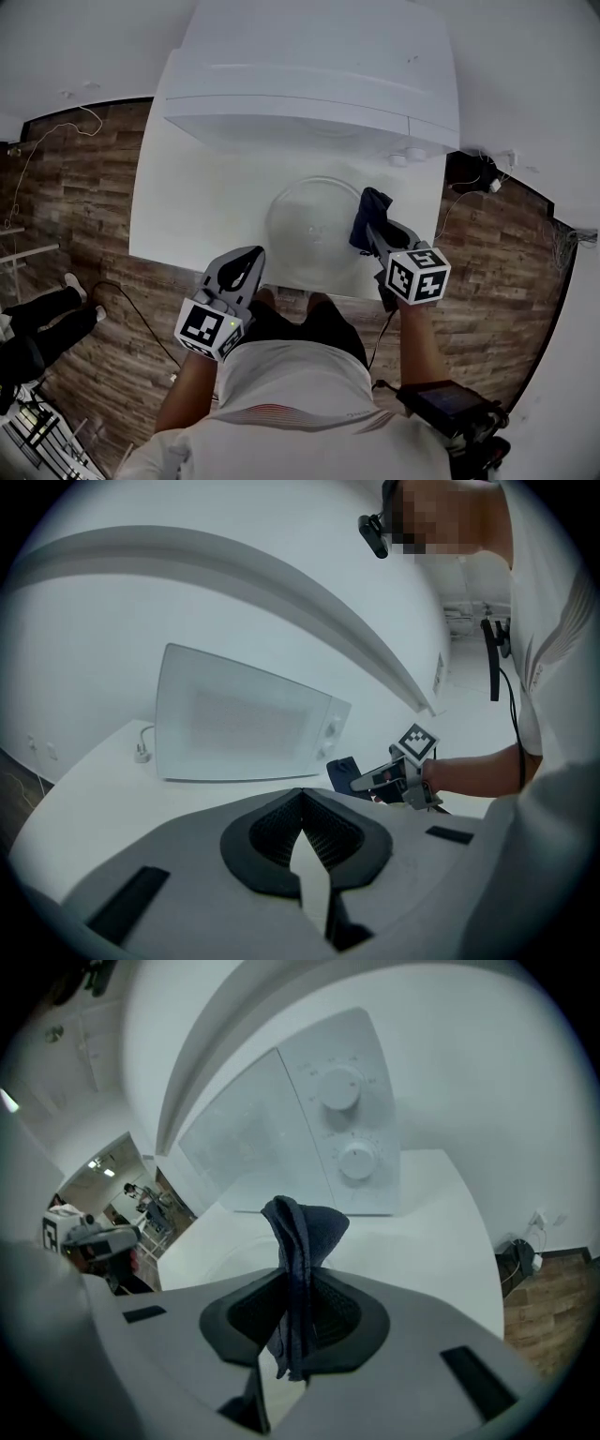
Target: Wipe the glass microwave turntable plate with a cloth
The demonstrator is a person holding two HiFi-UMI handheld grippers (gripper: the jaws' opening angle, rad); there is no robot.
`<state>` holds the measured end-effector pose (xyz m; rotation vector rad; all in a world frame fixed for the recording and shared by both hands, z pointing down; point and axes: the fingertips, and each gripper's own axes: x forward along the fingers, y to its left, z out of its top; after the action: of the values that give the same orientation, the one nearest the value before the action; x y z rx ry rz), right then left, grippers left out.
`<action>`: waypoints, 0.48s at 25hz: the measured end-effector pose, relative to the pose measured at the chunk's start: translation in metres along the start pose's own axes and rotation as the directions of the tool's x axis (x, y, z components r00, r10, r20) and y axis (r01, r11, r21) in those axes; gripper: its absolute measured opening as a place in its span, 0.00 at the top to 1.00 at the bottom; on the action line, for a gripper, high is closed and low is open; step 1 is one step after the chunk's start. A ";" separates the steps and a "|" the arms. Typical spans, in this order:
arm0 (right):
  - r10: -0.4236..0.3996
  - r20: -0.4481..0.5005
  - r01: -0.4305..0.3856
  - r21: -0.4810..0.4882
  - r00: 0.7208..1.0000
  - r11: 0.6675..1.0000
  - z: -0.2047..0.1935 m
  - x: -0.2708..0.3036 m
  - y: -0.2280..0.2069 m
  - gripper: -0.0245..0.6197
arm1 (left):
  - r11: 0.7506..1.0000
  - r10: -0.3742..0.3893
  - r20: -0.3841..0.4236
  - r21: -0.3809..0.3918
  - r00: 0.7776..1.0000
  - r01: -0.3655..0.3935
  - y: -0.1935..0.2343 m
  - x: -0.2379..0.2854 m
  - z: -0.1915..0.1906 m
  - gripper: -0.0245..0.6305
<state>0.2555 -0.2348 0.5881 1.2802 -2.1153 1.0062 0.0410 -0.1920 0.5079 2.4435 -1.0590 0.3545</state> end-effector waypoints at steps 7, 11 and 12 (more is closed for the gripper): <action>0.227 0.129 -0.229 0.007 0.965 0.973 0.033 -0.019 0.102 0.87 | 0.999 0.042 0.027 -0.022 0.999 -0.042 0.017 -0.017 0.003 0.95; 0.335 0.064 -0.335 -0.011 0.940 0.942 0.014 0.008 0.152 0.87 | 0.997 0.061 0.025 -0.038 0.998 -0.060 0.028 -0.027 -0.002 0.95; 0.354 0.035 -0.353 -0.017 0.935 0.935 0.006 0.017 0.162 0.87 | 0.997 0.063 0.021 -0.041 0.998 -0.062 0.030 -0.029 -0.004 0.95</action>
<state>0.1036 -0.2007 0.5402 0.9350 -2.4327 1.1185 -0.0015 -0.1898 0.5089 2.3879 -1.1429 0.3227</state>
